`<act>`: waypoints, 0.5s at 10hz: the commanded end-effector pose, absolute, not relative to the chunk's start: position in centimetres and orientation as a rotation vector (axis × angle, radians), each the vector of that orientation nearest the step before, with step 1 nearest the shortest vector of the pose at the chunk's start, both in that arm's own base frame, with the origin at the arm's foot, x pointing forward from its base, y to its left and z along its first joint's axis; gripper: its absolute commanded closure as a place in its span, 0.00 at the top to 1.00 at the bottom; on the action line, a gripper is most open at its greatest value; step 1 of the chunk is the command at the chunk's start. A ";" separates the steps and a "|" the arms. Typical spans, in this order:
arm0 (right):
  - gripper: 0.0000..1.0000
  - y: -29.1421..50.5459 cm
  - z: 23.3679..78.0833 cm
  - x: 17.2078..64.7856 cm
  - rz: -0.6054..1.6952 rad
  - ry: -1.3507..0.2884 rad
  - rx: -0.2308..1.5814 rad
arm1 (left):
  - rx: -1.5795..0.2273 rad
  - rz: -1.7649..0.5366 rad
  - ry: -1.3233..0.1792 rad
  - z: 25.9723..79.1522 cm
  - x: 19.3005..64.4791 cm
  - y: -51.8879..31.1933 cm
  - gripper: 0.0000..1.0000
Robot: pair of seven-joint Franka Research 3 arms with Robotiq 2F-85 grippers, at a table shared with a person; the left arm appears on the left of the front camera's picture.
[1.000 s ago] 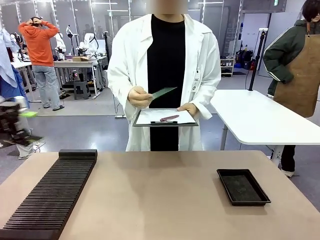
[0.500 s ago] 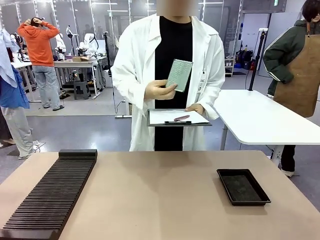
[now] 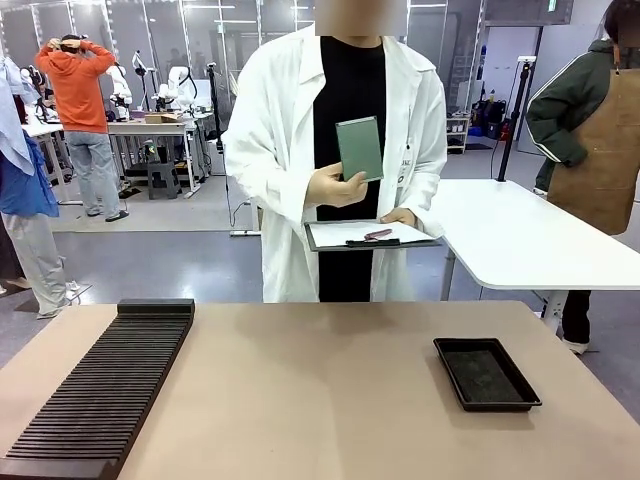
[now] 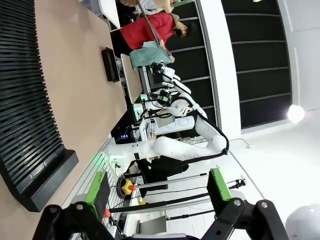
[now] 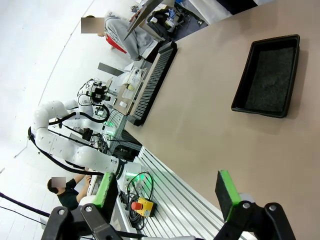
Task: Inspect the PCB.
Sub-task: Pick up the Blank PCB that the human is holding.
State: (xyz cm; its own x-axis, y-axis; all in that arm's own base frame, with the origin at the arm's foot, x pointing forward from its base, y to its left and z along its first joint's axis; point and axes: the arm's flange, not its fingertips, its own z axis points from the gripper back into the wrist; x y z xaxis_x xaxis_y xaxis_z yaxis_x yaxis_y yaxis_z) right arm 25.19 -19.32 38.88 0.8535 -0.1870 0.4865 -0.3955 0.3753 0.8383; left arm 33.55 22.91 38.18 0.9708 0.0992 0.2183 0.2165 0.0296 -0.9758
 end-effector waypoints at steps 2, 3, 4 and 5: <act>1.00 -19.4 39.1 25.2 0.142 -0.586 1.208 | -1.526 -0.092 -0.243 38.5 34.1 23.2 1.00; 1.00 -19.4 39.1 25.2 0.142 -0.586 1.208 | -1.526 -0.092 -0.243 38.5 34.1 23.2 1.00; 1.00 -19.4 39.1 25.2 0.142 -0.586 1.208 | -1.526 -0.092 -0.243 38.5 34.1 23.2 1.00; 1.00 -19.4 39.1 25.2 0.142 -0.586 1.208 | -1.526 -0.092 -0.243 38.5 34.1 23.2 1.00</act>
